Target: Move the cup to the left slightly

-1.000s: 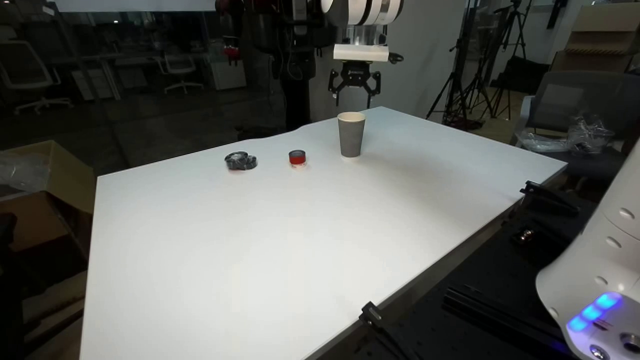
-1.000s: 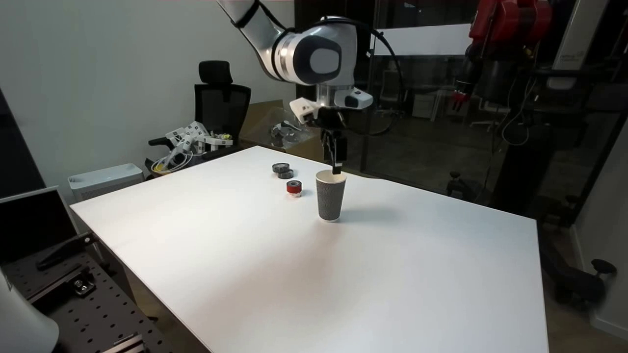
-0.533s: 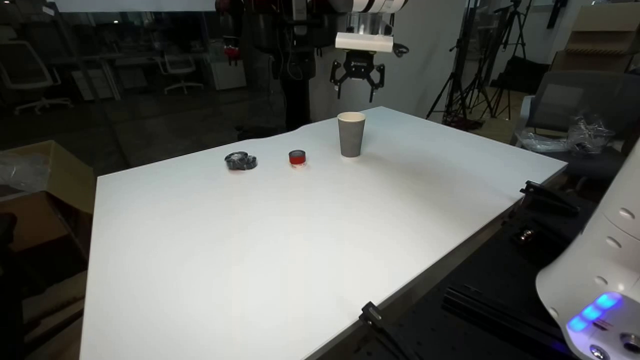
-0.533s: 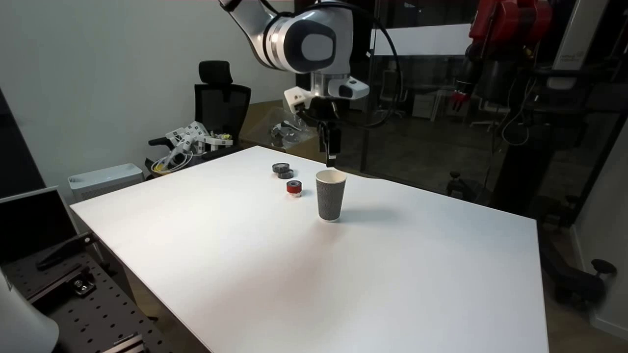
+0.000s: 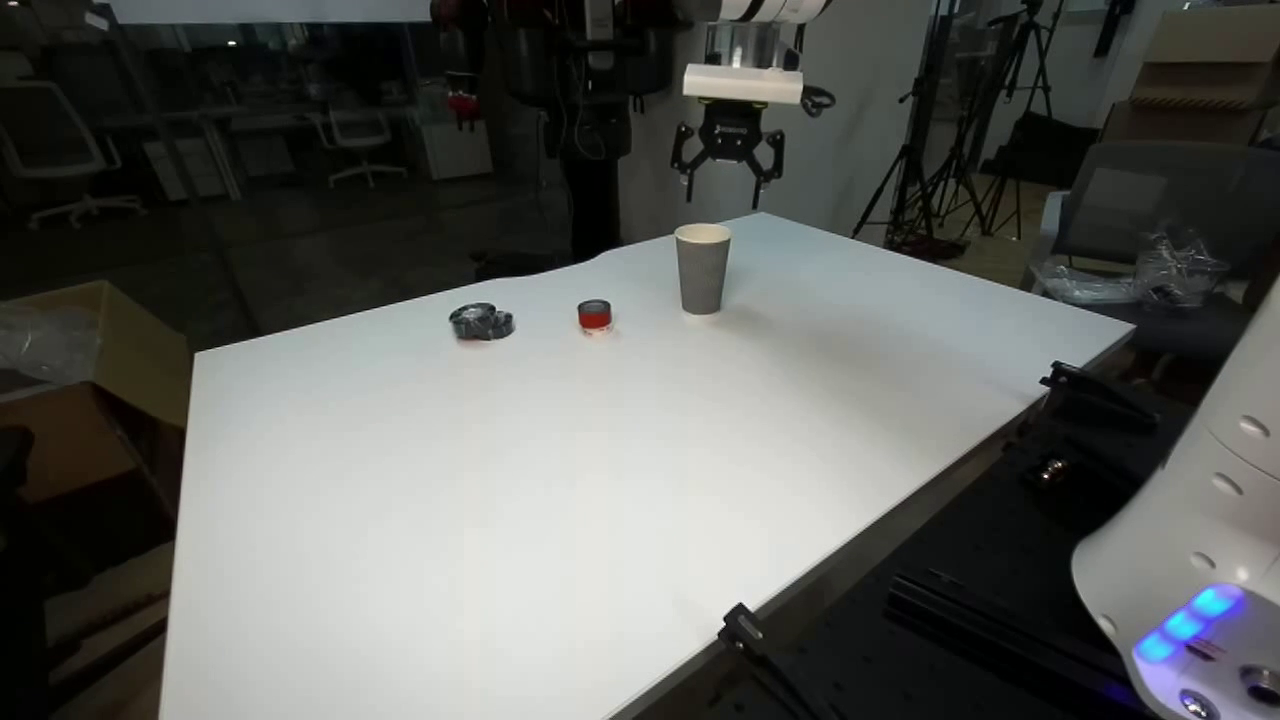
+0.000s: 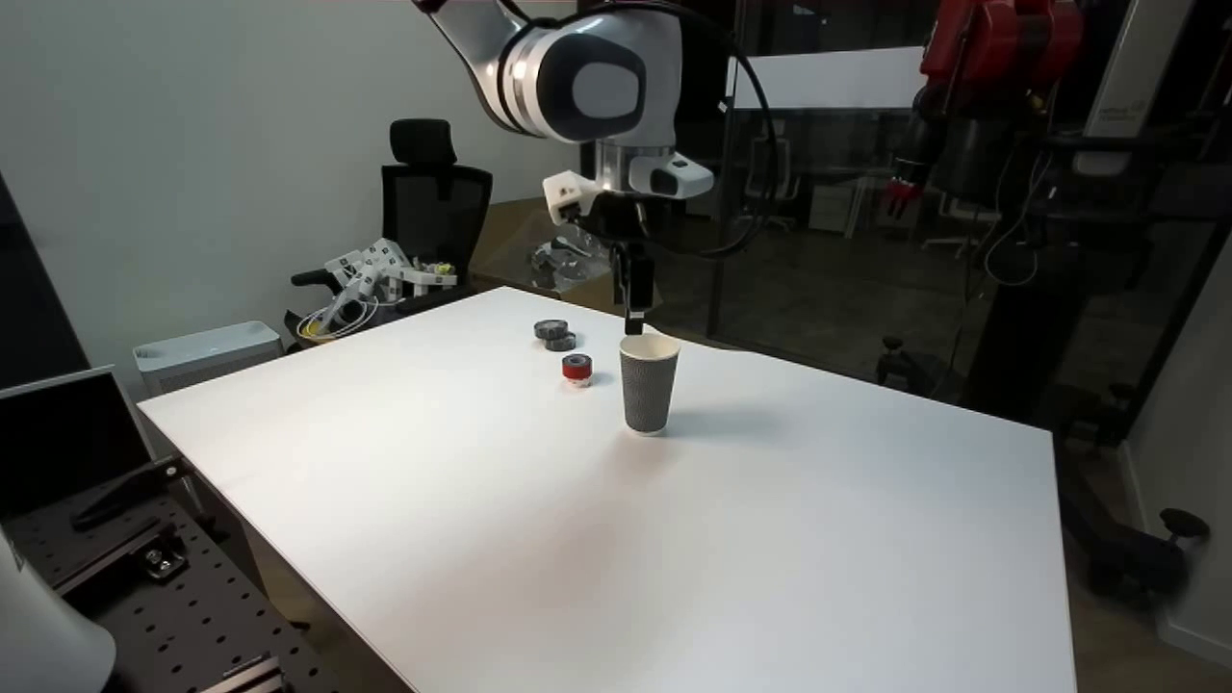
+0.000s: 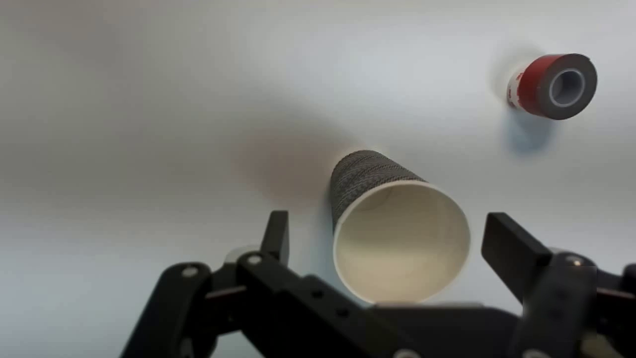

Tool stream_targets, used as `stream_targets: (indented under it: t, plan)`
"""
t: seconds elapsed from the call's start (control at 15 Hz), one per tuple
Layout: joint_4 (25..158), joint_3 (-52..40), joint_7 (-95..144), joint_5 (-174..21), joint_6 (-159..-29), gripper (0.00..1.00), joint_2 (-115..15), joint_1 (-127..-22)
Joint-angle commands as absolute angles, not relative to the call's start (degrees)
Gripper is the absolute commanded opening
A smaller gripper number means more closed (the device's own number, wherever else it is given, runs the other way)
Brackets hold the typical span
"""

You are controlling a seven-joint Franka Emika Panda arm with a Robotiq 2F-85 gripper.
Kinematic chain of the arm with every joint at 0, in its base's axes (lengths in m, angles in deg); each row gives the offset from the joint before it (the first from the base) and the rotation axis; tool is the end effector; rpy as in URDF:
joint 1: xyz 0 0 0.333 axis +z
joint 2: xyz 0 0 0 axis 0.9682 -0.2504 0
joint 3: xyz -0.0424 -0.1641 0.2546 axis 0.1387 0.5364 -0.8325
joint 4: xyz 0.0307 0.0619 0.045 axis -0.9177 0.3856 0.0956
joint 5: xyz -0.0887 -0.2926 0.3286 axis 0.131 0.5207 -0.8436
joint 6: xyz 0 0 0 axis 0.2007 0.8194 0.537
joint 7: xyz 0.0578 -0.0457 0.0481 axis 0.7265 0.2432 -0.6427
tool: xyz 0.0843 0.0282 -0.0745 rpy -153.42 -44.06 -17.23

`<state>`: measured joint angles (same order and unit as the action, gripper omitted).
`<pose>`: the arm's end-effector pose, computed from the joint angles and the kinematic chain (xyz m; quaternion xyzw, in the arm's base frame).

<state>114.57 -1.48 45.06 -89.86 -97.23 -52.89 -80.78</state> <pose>0.6246 -0.1499 0.2311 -0.9192 0.3910 -0.0200 0.0411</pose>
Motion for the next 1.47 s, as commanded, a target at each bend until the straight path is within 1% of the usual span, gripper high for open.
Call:
stream_targets:
  t: [0.0,0.33,0.67,1.4]
  plan:
    - [115.29,-0.86,45.26,-89.96,-98.73,1.0,-52.73,-80.95]
    - [116.59,0.67,45.02,-92.42,-100.81,1.0,-52.94,-83.52]
    - [114.14,0.98,44.86,-93.41,-99.63,1.0,-56.34,-85.07]
    - [102.18,0.66,45.78,-90.78,-95.01,1.0,-65.56,-83.11]
